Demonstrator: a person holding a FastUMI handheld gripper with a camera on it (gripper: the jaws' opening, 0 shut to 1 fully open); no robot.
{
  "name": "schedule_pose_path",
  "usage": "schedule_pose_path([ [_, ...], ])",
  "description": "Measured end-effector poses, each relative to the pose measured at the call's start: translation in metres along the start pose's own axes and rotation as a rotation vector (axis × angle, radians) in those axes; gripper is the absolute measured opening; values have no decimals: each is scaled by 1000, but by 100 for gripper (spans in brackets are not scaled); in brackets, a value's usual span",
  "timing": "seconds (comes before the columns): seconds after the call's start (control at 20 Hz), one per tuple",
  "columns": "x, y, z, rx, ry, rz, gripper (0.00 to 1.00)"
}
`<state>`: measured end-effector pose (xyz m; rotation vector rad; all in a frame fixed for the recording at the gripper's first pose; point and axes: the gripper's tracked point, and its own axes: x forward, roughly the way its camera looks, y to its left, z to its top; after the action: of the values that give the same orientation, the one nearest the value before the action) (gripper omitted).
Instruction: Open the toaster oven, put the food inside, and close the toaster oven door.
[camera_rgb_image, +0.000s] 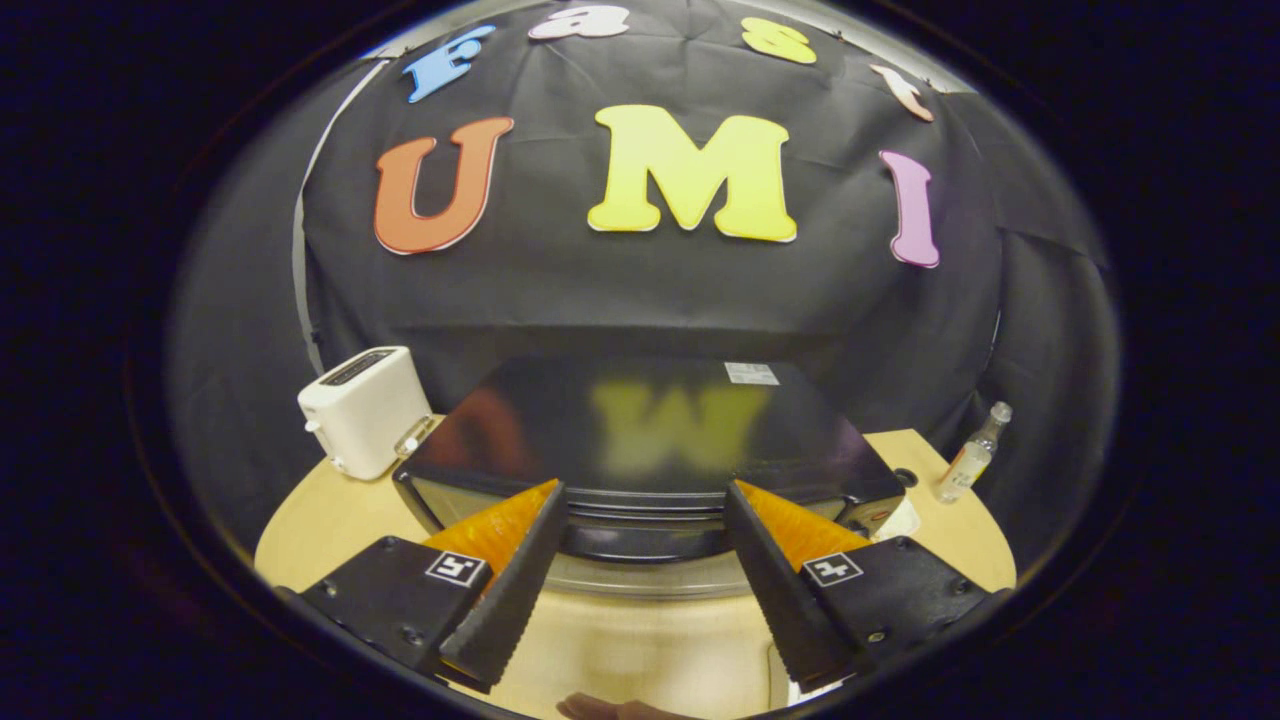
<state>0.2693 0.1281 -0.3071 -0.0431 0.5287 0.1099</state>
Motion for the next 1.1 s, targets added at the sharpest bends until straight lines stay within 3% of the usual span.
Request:
schedule_pose_path([
  [0.3, -6, 0, -2, -4, 14, 11, 100],
  [0.7, -61, -1, -53, -35, 102, -17, 100],
  [1.1, -95, -5, -130, -47, 342, -28, 99],
])
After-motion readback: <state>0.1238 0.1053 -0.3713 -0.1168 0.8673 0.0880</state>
